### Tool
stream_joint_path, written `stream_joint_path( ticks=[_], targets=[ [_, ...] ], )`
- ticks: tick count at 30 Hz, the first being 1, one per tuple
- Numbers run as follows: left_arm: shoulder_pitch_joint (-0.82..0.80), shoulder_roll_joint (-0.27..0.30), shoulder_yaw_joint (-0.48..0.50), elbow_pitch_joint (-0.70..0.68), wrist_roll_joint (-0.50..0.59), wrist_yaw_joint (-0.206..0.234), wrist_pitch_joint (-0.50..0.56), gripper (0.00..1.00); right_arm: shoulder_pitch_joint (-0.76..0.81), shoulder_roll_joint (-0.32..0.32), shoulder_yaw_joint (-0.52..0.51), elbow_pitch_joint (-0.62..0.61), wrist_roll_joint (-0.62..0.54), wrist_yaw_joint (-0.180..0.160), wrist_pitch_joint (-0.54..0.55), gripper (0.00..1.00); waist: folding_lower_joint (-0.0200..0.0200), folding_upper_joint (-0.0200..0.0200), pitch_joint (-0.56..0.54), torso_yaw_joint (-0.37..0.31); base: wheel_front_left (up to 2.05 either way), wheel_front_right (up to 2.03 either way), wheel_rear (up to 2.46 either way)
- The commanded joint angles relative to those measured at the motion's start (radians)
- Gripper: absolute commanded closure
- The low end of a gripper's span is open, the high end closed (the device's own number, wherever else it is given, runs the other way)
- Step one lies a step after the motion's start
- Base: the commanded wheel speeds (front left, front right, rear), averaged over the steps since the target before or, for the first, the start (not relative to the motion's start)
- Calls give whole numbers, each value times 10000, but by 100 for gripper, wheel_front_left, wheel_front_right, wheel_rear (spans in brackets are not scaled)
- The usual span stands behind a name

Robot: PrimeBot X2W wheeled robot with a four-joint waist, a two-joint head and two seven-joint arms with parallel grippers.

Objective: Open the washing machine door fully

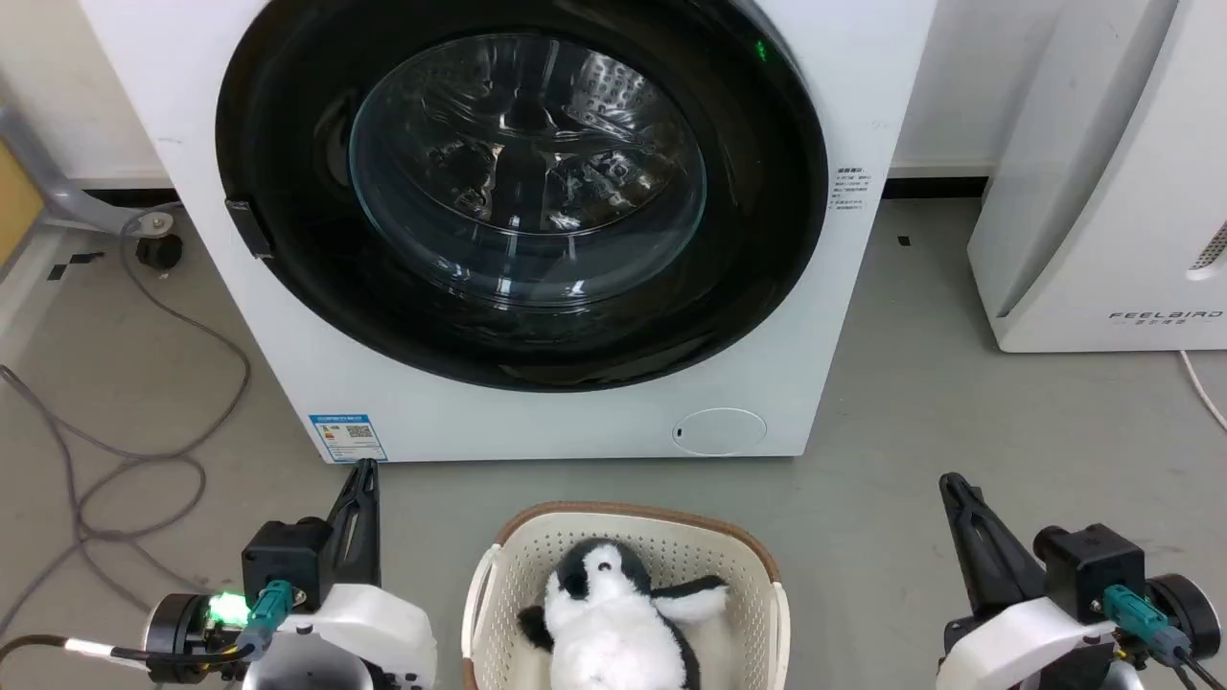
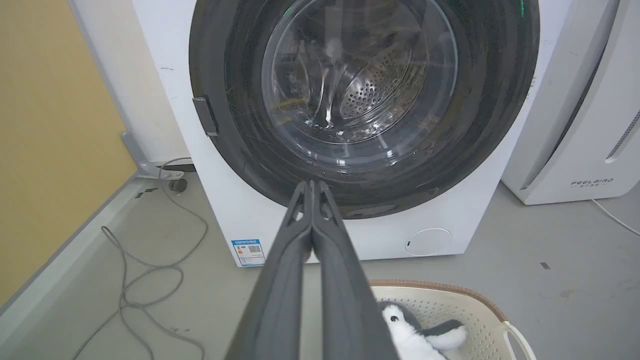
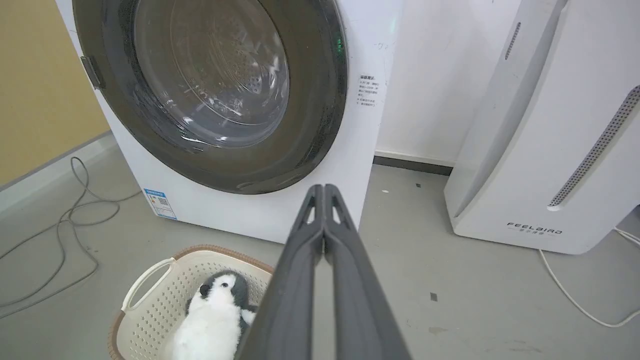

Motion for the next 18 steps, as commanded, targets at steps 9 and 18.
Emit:
stream_joint_path(
  ticks=[9, 18],
  targets=[
    [149, -5, 7, -47, 26, -41, 3, 100, -139, -3, -3, 22, -78, 8, 7, 100, 0, 0, 0, 0, 0, 0, 0],
    [149, -5, 7, -47, 26, -41, 3, 100, -139, -3, -3, 22, -78, 8, 7, 100, 0, 0, 0, 0, 0, 0, 0]
  ],
)
